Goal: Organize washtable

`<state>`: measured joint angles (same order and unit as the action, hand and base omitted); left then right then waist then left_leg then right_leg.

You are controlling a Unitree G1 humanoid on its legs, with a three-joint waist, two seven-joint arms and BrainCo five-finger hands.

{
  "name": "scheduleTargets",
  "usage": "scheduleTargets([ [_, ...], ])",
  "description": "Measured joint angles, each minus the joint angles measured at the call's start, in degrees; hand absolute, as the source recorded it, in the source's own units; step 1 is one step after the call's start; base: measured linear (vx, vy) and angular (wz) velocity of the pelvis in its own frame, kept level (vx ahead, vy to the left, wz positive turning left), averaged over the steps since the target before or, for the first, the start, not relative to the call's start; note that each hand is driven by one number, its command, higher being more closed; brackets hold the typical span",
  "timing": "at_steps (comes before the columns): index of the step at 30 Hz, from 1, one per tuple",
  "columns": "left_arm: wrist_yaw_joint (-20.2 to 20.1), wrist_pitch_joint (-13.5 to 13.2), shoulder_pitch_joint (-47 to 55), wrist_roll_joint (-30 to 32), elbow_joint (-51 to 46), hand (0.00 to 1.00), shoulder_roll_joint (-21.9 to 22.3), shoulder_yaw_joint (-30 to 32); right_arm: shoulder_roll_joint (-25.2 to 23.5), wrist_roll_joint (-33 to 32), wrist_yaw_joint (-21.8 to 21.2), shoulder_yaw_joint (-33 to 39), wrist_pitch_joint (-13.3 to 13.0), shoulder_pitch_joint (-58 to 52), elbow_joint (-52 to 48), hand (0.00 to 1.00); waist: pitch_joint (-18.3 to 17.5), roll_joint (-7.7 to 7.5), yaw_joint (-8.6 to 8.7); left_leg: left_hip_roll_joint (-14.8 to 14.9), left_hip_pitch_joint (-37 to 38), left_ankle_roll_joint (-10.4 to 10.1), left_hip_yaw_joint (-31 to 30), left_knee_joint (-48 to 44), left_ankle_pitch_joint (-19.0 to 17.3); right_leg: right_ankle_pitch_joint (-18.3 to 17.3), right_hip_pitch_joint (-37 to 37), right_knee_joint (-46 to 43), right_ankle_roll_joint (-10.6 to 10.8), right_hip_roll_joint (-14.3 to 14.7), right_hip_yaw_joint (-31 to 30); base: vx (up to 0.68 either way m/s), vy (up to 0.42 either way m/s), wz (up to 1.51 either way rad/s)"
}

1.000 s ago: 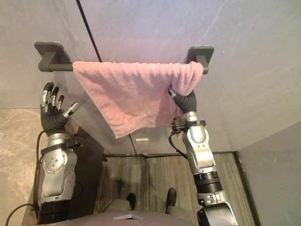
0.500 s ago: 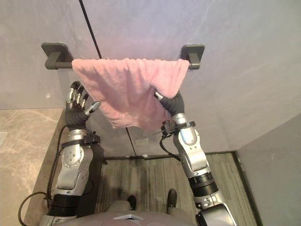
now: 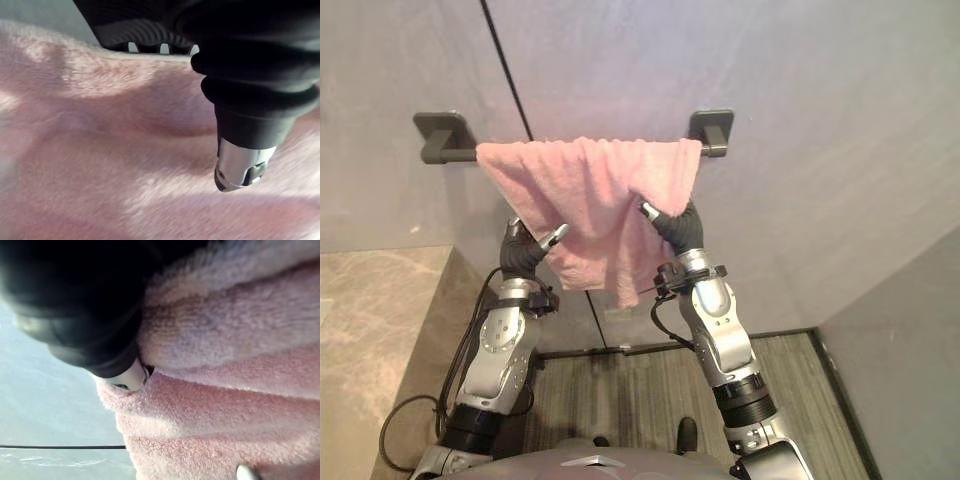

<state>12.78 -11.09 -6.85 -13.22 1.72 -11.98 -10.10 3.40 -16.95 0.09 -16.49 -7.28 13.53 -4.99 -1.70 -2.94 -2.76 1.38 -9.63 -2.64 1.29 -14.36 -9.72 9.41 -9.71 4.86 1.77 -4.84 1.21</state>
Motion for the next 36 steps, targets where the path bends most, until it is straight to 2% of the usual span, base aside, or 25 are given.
scheduleTargets([
  [3, 0.0, 0.9, -3.3, 0.0, 1.0, 1.0, 0.7, -1.2, 0.0, 0.0, 0.0, -1.4, 0.0, 0.1, 0.0, 1.0, -0.1, 0.05, 1.59, 0.1, 0.3, 0.2, 1.2, 0.2, 0.0, 1.2, -0.2, 0.3, 1.0, 0.1, -1.2, 0.06, -0.007, -0.27],
  [6, 0.0, 0.9, -4.4, 0.0, 1.0, 1.0, 1.4, -1.0, 0.0, 0.0, -0.1, -2.0, 0.0, -0.2, 0.0, 1.0, -0.1, 0.06, 2.41, 0.3, 0.7, 0.4, 1.4, 0.4, -0.3, 1.2, 0.0, 0.3, 1.0, 0.3, -1.5, 0.06, -0.005, -0.08],
  [15, -2.1, 1.2, -0.7, 0.3, -2.1, 1.0, 2.6, 5.8, -0.3, 0.0, -0.9, -1.7, 0.1, -1.9, 0.2, 1.0, 0.5, 0.9, 2.04, 0.1, 3.2, 0.6, 1.2, 2.8, -0.5, -0.4, 1.8, 0.3, 0.3, 0.3, -1.2, 0.01, -0.002, 0.01],
  [19, -3.8, 1.2, 3.4, 1.2, -6.0, 1.0, 3.3, 6.1, -0.2, 0.1, -2.1, -1.6, 0.1, -2.9, 0.5, 1.0, 0.9, 1.59, 1.73, 0.4, 4.5, 0.3, 0.8, 3.7, -0.2, -0.4, 2.5, 0.3, 0.9, 0.5, -0.6, 0.08, -0.032, 0.04],
  [23, -5.8, 1.1, 6.2, 1.3, -9.2, 1.0, 5.1, 7.1, -0.2, 0.2, -2.7, -1.6, 0.2, -4.0, 0.6, 1.0, 0.9, 1.61, 1.65, 0.6, 5.3, 0.3, -0.1, 4.8, -0.1, -0.6, 3.2, 0.3, 1.0, 0.7, 0.3, 0.08, -0.012, 0.1],
  [28, -7.8, 1.2, 9.5, 1.4, -11.6, 1.0, 5.4, 7.5, -0.7, 0.8, -2.7, -0.5, 0.4, -4.4, 2.0, 1.0, 1.1, 1.55, 1.51, 0.3, 7.0, 0.5, -0.5, 6.0, 0.0, -1.0, 4.7, 0.3, 1.2, 0.3, 1.2, 0.03, 0.018, 0.06],
  [31, -9.0, 1.2, 9.9, 3.5, -11.6, 1.0, 5.7, 7.5, -2.0, 3.4, -2.6, 1.6, 0.4, -3.8, 3.5, 1.0, 1.5, 1.49, 0.69, 0.0, 7.1, 0.6, -0.8, 6.9, -0.1, -1.7, 5.2, 0.3, 1.6, 0.0, 1.4, 0.01, -0.001, 0.06],
  [36, -9.8, 1.2, 11.4, 3.5, -12.9, 1.0, 8.0, 7.8, -2.3, 5.8, -2.4, 3.1, 0.5, -1.5, 5.3, 1.0, 2.9, 1.53, 0.63, 0.1, 8.1, 0.5, -1.6, 7.6, 0.0, -3.0, 5.8, -0.5, 1.9, 0.1, 1.8, 0.02, -0.013, 0.07],
])
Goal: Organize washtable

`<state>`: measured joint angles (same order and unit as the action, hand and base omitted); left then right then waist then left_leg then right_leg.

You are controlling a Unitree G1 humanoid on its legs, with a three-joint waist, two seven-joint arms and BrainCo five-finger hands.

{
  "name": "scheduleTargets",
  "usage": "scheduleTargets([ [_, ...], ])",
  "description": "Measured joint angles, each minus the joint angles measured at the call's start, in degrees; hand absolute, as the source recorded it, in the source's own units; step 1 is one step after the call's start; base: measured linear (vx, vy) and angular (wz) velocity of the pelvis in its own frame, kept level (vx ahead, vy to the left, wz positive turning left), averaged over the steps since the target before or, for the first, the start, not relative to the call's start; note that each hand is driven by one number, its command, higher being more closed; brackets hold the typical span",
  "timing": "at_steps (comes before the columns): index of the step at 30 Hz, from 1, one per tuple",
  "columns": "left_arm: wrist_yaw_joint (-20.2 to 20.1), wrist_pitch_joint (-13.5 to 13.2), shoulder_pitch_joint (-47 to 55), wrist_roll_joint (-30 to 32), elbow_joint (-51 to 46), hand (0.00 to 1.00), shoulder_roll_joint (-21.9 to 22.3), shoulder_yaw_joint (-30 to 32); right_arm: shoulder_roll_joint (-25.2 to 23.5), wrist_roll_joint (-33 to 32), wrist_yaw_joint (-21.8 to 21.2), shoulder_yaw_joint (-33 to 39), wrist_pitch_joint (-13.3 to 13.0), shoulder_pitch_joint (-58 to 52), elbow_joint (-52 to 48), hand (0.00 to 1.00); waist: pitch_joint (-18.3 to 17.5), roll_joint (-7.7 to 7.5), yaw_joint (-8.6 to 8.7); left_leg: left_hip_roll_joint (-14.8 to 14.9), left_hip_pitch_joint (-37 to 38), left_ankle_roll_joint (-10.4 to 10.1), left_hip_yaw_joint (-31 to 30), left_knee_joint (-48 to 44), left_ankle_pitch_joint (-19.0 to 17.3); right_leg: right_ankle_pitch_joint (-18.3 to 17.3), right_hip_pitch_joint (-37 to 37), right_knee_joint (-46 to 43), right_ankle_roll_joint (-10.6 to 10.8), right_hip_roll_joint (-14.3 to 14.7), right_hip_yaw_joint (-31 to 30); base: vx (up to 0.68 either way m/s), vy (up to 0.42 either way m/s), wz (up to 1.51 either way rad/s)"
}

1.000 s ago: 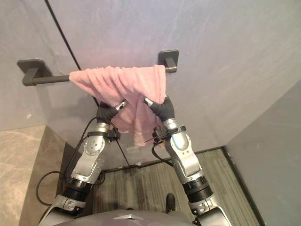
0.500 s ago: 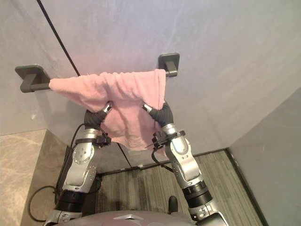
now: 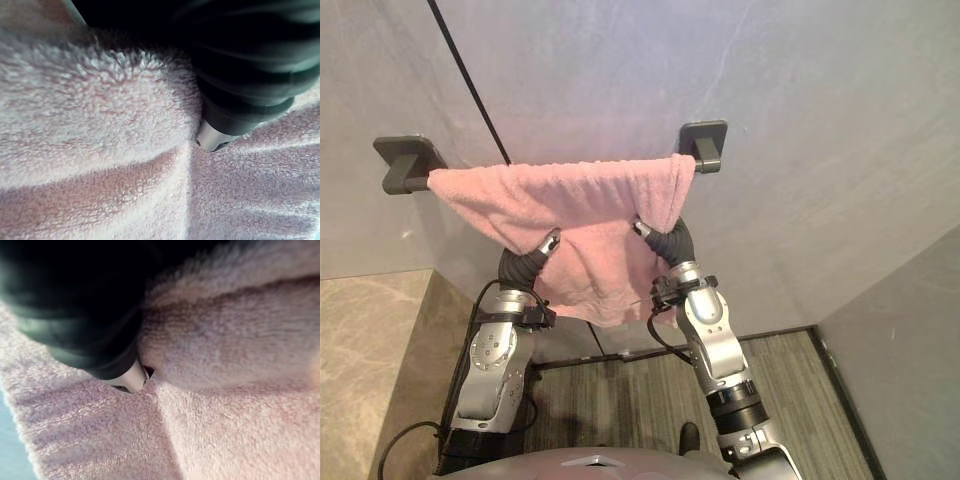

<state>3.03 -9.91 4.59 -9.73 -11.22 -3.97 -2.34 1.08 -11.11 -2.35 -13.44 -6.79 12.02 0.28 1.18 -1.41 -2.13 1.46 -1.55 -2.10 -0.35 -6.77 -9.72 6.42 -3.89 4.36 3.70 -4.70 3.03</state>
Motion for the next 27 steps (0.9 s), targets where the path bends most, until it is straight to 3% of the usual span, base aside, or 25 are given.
scheduleTargets([
  [11, -0.4, 0.0, -0.3, 0.0, -0.8, 1.0, 2.4, 0.4, -3.8, 1.3, 0.1, 2.9, 0.0, 1.3, 0.1, 1.0, 2.3, -0.71, 0.03, -0.2, 0.7, 0.2, -0.1, -0.5, -0.1, -0.1, 0.7, -0.1, 0.2, -0.4, 0.3, 0.02, 0.002, 0.01],
  [12, -0.4, 0.0, -0.3, 0.0, -0.8, 0.0, 2.8, 0.5, -3.8, 1.6, 0.1, 2.9, 0.0, 1.4, 0.1, 0.0, 2.8, -0.62, 0.05, -0.3, 0.8, 0.3, -0.2, -0.4, -0.2, -0.4, 0.9, -0.3, 0.4, -0.4, 0.3, 0.0, 0.0, 0.0],
  [21, -0.4, 0.1, 0.4, 0.0, -0.7, 0.0, 4.1, 4.8, -3.9, 1.7, 1.3, 5.5, -0.1, 1.2, 0.0, 0.0, 3.3, -0.4, 0.23, -0.3, 0.9, 0.4, -0.1, -1.0, -0.3, -0.9, 0.4, -1.1, 0.6, -0.4, 0.2, 0.0, 0.0, 0.0],
  [27, 1.4, 0.2, 4.6, -1.2, 0.1, 0.0, 4.0, 9.6, -3.6, 1.6, 3.2, 11.4, -0.1, -0.5, -0.1, 0.0, 3.3, -0.47, 0.06, -0.3, 0.8, 0.4, -0.1, -1.0, -0.3, -0.9, 0.3, -1.1, 0.6, -0.5, 0.2, 0.0, 0.0, 0.0],
])
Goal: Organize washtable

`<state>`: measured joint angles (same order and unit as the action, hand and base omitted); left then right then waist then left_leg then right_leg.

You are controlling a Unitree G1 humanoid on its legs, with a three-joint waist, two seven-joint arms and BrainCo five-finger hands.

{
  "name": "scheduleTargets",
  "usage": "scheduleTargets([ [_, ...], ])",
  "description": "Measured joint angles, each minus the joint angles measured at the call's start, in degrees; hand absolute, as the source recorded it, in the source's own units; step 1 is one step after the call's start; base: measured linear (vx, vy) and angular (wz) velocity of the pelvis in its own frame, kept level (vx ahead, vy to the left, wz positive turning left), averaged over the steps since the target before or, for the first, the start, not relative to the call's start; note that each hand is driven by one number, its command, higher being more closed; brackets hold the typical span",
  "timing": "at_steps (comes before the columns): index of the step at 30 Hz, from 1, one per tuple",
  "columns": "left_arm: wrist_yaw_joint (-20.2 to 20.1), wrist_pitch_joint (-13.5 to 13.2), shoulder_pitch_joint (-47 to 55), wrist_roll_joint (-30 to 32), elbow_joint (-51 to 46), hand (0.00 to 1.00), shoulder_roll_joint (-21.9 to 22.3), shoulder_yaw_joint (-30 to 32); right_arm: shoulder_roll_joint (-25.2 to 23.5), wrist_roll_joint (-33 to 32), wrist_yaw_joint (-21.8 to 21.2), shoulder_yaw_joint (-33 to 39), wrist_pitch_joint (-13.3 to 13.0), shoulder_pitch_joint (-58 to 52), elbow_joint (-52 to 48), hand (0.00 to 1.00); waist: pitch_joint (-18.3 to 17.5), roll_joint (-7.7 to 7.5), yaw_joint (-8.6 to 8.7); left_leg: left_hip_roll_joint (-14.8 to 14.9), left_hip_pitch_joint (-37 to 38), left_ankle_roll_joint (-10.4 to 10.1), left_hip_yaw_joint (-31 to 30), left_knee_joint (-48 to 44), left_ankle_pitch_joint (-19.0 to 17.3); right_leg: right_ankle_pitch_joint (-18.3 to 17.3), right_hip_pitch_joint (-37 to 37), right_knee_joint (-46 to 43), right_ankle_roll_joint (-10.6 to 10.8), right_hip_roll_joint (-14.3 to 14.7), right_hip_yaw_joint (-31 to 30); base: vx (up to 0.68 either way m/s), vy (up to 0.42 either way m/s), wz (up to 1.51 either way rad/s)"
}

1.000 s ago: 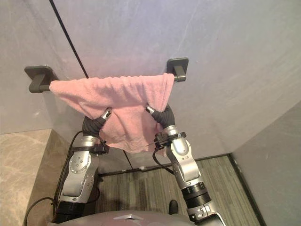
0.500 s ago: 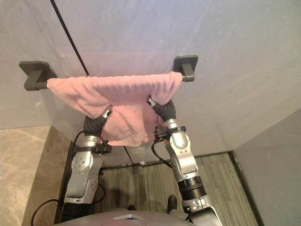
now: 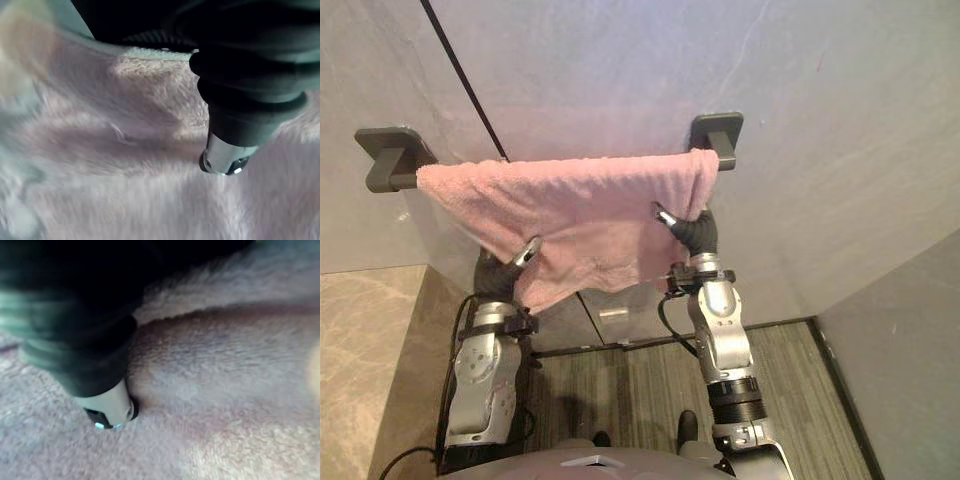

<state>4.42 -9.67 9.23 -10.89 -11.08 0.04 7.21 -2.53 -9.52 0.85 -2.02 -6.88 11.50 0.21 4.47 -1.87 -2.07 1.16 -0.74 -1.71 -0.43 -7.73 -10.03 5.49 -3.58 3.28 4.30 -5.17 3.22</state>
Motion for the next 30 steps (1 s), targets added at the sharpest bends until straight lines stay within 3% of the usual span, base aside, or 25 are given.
scheduleTargets([
  [10, -0.1, 0.0, 2.7, 0.0, 0.0, 0.0, -0.7, 0.5, 4.5, 0.0, -1.2, 0.2, 1.2, -6.4, -0.9, 0.0, 0.1, -0.13, -0.12, 0.1, -0.4, 0.0, 0.1, 0.0, 0.0, 0.2, -0.3, 0.4, -0.2, 0.1, -0.1, 0.0, 0.0, 0.0],
  [19, -1.7, -0.1, 10.9, 0.1, -0.5, 0.0, 0.2, -0.1, 4.2, -0.1, -4.1, 1.5, 1.1, -19.1, -5.3, 0.0, 0.0, -0.18, -0.15, 0.1, -0.6, 0.5, 0.4, -0.6, -0.6, 0.5, -0.3, 0.6, -0.1, 0.0, -0.5, 0.0, 0.003, -0.01],
  [21, -2.9, -0.1, 12.8, -0.1, -0.7, 0.0, 0.2, 0.6, 4.2, -0.1, -4.6, 2.6, 1.1, -21.9, -5.4, 0.0, 0.0, -0.18, -0.15, 0.1, -0.6, 0.5, 0.4, -0.6, -0.6, 0.5, -0.3, 0.6, -0.1, 0.0, -0.5, 0.0, 0.0, 0.0],
  [25, -7.7, -0.2, 17.6, -6.3, -4.2, 0.0, -0.3, 1.1, 4.3, -0.1, -6.5, 3.4, 1.1, -28.0, -10.9, 0.0, 0.0, -0.16, -0.06, 0.1, -0.8, 0.5, 0.5, -0.6, -0.6, 0.4, -0.2, 0.6, -0.1, 0.0, -0.5, 0.0, 0.0, -0.01],
  [30, -13.1, -0.5, 21.4, -14.3, -8.8, 0.0, -4.5, 3.4, 6.3, -0.8, -10.2, 4.1, 0.7, -30.7, -14.4, 0.0, -0.1, -0.12, -0.04, 0.1, -0.8, 0.5, 0.9, -0.6, -0.9, 0.5, -0.2, 0.6, -0.1, 0.0, -0.9, -0.01, 0.005, -0.05],
])
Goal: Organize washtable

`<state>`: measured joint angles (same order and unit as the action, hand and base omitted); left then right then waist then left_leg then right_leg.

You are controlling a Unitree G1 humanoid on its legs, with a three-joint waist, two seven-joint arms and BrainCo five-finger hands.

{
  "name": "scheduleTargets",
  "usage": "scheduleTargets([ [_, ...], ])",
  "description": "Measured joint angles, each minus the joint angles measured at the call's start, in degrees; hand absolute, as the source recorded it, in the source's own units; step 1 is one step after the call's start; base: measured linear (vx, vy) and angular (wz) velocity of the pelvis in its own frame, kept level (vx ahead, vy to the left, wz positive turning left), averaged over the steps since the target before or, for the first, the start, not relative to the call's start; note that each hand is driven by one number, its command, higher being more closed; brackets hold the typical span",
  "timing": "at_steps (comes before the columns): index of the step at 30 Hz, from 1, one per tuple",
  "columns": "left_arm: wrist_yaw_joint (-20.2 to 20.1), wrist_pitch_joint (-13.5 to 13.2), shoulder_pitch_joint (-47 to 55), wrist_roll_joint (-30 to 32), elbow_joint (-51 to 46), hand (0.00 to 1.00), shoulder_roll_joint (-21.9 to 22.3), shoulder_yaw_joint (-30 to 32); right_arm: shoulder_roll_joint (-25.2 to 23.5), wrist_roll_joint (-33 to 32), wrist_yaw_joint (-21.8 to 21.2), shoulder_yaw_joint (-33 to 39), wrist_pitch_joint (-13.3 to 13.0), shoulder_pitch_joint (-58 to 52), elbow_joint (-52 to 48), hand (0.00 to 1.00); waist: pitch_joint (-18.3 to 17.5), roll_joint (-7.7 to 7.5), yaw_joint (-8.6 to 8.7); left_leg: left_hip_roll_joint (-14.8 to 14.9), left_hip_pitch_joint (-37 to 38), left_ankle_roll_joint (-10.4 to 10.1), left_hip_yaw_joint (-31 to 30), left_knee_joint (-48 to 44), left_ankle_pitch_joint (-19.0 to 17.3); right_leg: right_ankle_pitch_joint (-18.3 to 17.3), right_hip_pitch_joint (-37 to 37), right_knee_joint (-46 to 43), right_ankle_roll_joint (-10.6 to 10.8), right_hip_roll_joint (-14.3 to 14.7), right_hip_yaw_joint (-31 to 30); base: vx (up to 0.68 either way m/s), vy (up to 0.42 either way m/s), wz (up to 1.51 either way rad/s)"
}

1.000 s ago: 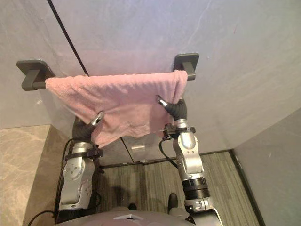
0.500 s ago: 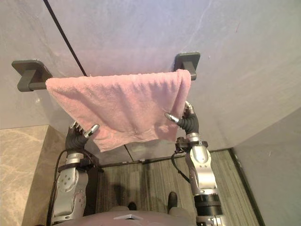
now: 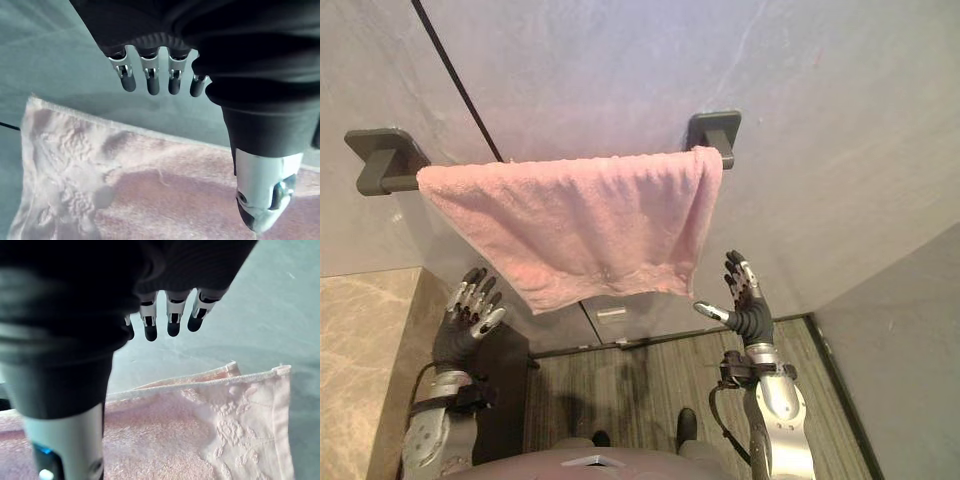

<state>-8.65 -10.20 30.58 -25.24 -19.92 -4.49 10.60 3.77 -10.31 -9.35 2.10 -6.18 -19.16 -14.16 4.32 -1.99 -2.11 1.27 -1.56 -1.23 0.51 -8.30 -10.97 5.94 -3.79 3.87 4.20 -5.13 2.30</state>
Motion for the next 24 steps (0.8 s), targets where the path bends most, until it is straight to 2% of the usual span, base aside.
scheduleTargets([
  [3, -3.0, -0.4, 0.8, -5.4, -2.0, 0.0, -3.1, 3.3, 3.3, -4.2, -2.4, 0.2, 0.0, -0.1, -0.5, 0.0, 0.0, -0.01, -0.03, 0.0, 0.3, 0.0, 0.1, -0.5, 0.0, 0.0, 0.0, -0.1, 0.0, 0.0, 0.0, 0.0, 0.0, 0.0],
  [6, -7.5, -1.3, 0.7, -11.6, -4.8, 0.0, -6.9, 6.9, 8.6, -12.8, -6.7, 0.3, -0.3, 0.0, -3.8, 0.0, -0.2, -0.09, -0.15, 0.0, 0.5, 0.0, 0.1, -0.9, 0.0, 0.0, 0.1, -0.3, 0.0, 0.0, 0.0, 0.0, 0.0, 0.0],
  [8, -10.4, -1.7, 0.6, -15.1, -5.6, 0.0, -7.9, 8.6, 10.3, -17.8, -9.3, 0.3, -0.9, 0.3, -4.4, 0.0, -0.4, -0.2, -0.2, -0.1, 0.7, 0.0, 0.1, -0.9, 0.0, 0.0, 0.3, -0.3, 0.0, 0.0, 0.0, 0.0, 0.0, 0.0],
  [11, -13.5, -1.8, 0.3, -18.6, -5.7, 0.0, -7.7, 10.0, 10.6, -24.4, -12.7, -0.3, -0.9, 0.5, -4.4, 0.0, -0.9, -0.24, -0.43, 0.0, 0.8, 0.1, 0.2, -0.8, -0.3, 0.0, 0.7, -0.3, 0.0, 0.0, -0.1, -0.02, 0.005, -0.01],
  [13, -13.8, -1.8, -0.6, -19.5, -7.1, 0.0, -7.2, 10.1, 10.5, -25.6, -13.8, -0.8, -0.7, 0.6, -4.4, 0.0, -1.5, -0.28, -0.78, 0.0, 0.8, 0.1, 0.3, -0.8, -0.4, 0.0, 0.8, -0.3, -0.1, 0.0, -0.1, -0.02, 0.007, -0.03],
  [20, -17.4, -1.8, -5.2, -24.5, -14.3, 0.0, -4.5, 8.6, 10.7, -30.8, -17.1, -8.9, 0.6, 4.7, -3.7, 0.0, -2.5, -0.23, -1.11, -0.1, 1.3, 0.0, 0.5, -1.5, -0.4, 0.0, 0.9, -0.3, 0.0, 0.0, -0.3, 0.0, 0.0, 0.0],
  [24, -18.1, -1.0, -8.7, -26.2, -14.3, 0.0, -7.3, 0.4, 11.2, -31.5, -18.2, -16.3, 0.9, 11.8, -0.3, 0.0, -2.7, -0.51, -1.16, -0.1, 1.2, 0.0, 0.6, -1.9, -0.4, 0.3, 1.0, -0.3, -0.1, 0.0, -0.4, 0.0, 0.0, 0.0],
])
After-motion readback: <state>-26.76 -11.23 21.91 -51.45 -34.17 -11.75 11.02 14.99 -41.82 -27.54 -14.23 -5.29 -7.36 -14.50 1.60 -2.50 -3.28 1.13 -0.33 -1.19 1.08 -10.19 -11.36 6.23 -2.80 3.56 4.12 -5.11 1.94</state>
